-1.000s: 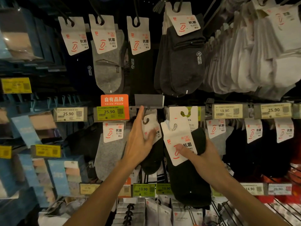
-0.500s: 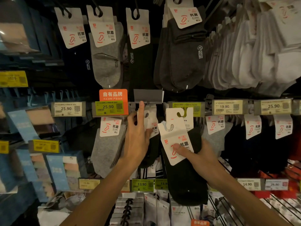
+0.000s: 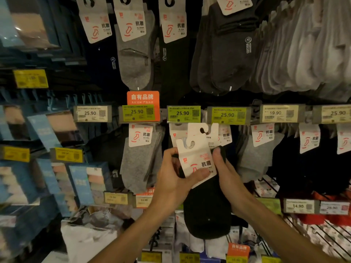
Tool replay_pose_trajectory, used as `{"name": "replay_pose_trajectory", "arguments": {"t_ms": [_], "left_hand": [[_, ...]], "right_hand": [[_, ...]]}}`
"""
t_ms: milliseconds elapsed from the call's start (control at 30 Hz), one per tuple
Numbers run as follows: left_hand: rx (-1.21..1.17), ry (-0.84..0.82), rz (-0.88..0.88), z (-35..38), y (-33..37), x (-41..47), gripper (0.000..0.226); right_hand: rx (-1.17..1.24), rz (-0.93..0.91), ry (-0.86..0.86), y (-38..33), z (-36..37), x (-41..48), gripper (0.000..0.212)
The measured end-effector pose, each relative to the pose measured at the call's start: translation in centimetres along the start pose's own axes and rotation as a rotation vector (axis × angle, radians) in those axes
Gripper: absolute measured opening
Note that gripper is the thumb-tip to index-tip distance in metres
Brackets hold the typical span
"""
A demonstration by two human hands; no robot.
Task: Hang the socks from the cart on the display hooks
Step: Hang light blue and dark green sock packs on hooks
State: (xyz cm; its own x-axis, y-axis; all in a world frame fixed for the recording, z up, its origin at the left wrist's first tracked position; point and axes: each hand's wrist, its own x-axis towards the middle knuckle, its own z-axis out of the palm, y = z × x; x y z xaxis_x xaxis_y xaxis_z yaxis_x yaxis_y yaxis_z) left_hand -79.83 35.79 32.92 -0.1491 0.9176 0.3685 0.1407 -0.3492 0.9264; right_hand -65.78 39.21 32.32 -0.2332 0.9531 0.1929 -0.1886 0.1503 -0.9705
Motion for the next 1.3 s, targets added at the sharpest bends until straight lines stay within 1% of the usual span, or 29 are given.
{"name": "replay_pose_trajectory", "arguments": {"t_ms": [33,100,200,267,333,467,567,633,767,867,933,1000,1067,1167,1300], "left_hand": [[0.021,0.010,-0.010,-0.5,-0.2,-0.1,0.064],[0.028,-0.001,-0.068,-1.5,-0.4,-0.2,0.062],[-0.077,-0.053,-0.232,-3.4,-0.4,0.0,0.058],[-0.173,-0.097,-0.330,-4.9,-0.7,0.4,0.062],[-0.229,-0.106,-0.374,-6.0,-0.9,0.8,0.058],[-0.150,-0.037,-0.357,-6.8,-0.6,1.6,0.033],[-0.008,0.003,-0.295,-7.1,-0.2,2.3,0.017],[0.068,-0.010,-0.220,-7.0,0.2,2.6,0.014],[0.191,-0.018,-0.064,-5.9,1.5,3.8,0.018],[0.229,-0.020,0.008,-5.2,2.3,5.4,0.029],[0.269,0.007,0.069,-4.9,2.6,6.4,0.036],[0.282,0.034,0.130,-4.6,2.5,6.8,0.043],[0.280,0.065,0.191,-4.3,2.4,7.0,0.044],[0.247,0.122,0.258,-4.0,2.4,7.1,0.034],[0.181,0.212,0.304,-3.4,2.7,6.8,0.026]], "right_hand": [[0.033,0.049,-0.002,0.2,0.1,0.0,0.045],[0.077,0.107,-0.022,0.5,0.1,-0.1,0.054],[0.063,0.122,-0.054,1.0,-0.1,-0.1,0.066],[0.040,0.123,-0.033,1.1,-0.5,0.1,0.057],[0.005,0.111,-0.002,1.1,-0.7,0.3,0.046],[-0.120,0.094,0.064,0.9,-0.5,0.6,0.031],[-0.160,0.093,0.087,0.6,-0.4,0.8,0.030],[-0.173,0.075,0.094,0.5,-0.4,0.8,0.030],[-0.140,0.008,0.146,0.0,-0.6,1.0,0.023],[-0.170,-0.016,0.178,-0.2,-0.9,1.0,0.021],[-0.196,-0.033,0.197,-0.3,-1.0,0.9,0.023],[-0.215,-0.063,0.221,-0.3,-1.2,0.9,0.022],[-0.224,-0.096,0.240,-0.5,-1.5,0.8,0.019],[-0.245,-0.125,0.249,-0.8,-1.7,0.4,0.023],[-0.248,-0.172,0.269,-1.2,-1.9,-0.1,0.034]]}}
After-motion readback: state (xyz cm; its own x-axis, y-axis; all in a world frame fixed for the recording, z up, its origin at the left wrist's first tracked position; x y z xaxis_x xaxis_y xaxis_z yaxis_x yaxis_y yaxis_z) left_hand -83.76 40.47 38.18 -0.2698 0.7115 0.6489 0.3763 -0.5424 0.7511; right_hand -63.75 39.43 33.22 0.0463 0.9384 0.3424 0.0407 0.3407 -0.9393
